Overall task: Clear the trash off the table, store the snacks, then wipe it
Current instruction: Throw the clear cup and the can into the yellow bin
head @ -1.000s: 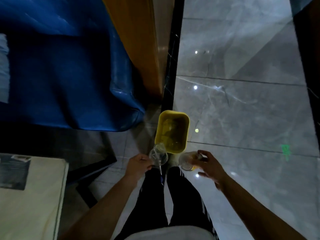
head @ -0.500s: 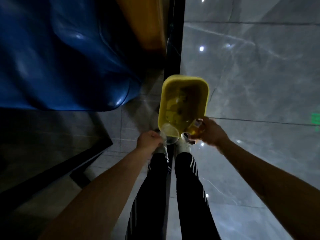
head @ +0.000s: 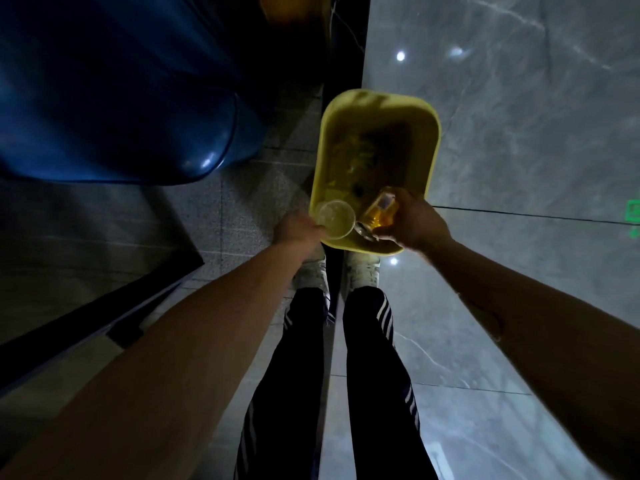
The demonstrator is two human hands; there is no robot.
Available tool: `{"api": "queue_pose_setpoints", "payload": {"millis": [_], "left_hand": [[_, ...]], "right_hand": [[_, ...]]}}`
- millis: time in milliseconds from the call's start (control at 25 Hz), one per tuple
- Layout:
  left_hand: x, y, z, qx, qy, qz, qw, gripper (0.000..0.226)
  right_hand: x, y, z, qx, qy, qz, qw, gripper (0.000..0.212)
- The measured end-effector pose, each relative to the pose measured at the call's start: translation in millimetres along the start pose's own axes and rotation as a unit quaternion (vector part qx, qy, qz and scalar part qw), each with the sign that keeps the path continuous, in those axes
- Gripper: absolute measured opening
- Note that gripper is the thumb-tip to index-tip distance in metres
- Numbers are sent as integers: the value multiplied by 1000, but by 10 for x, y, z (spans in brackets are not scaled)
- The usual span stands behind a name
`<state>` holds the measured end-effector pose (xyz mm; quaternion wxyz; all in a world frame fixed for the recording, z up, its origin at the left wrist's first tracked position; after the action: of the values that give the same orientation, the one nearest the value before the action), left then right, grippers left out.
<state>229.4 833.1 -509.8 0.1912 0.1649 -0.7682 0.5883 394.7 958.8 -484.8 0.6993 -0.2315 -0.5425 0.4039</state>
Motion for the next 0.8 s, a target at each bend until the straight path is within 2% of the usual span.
{"api": "queue_pose_setpoints", "payload": {"millis": [120, 320, 480, 520, 600, 640, 720, 800], "left_hand": [[128, -115, 25, 12, -27, 25, 999, 30], [411, -512, -25, 33, -98, 40, 994, 28], [732, -1034, -164, 10, -117, 43, 992, 30], [833, -1191, -195, -3, -115, 41, 993, 28], [1058, -1551, -265, -21, -105, 40, 993, 9], [1177, -1728, -292, -28, -99, 38, 994, 10], [1435, -2099, -349, -67, -67, 31, 995, 18], [1663, -2466, -406, -111, -14, 29, 993, 12]], "right_hand": [[44, -200, 7, -52, 86, 24, 995, 70], [283, -677, 125, -81, 122, 71, 987, 50], [641, -1186, 365, -53, 101, 64, 991, 44], [746, -1339, 436, -46, 84, 58, 994, 44], [977, -1656, 598, -30, 36, 48, 998, 44], [1092, -1817, 684, -21, 16, 45, 999, 44], [1350, -2168, 892, 1, -18, 37, 999, 43], [1545, -2494, 1079, 26, -39, 29, 998, 44]]}}
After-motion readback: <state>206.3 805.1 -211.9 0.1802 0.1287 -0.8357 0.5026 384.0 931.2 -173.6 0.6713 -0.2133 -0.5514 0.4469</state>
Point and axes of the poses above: each hand's wrist, its own y-axis towards the middle knuckle, its own x-axis out of the back of the hand, z = x × y, the point moved 3 cm from there along y, towards the middle knuckle, and after that the axes turned 5 degrees about -z, right-handed, at the moved point
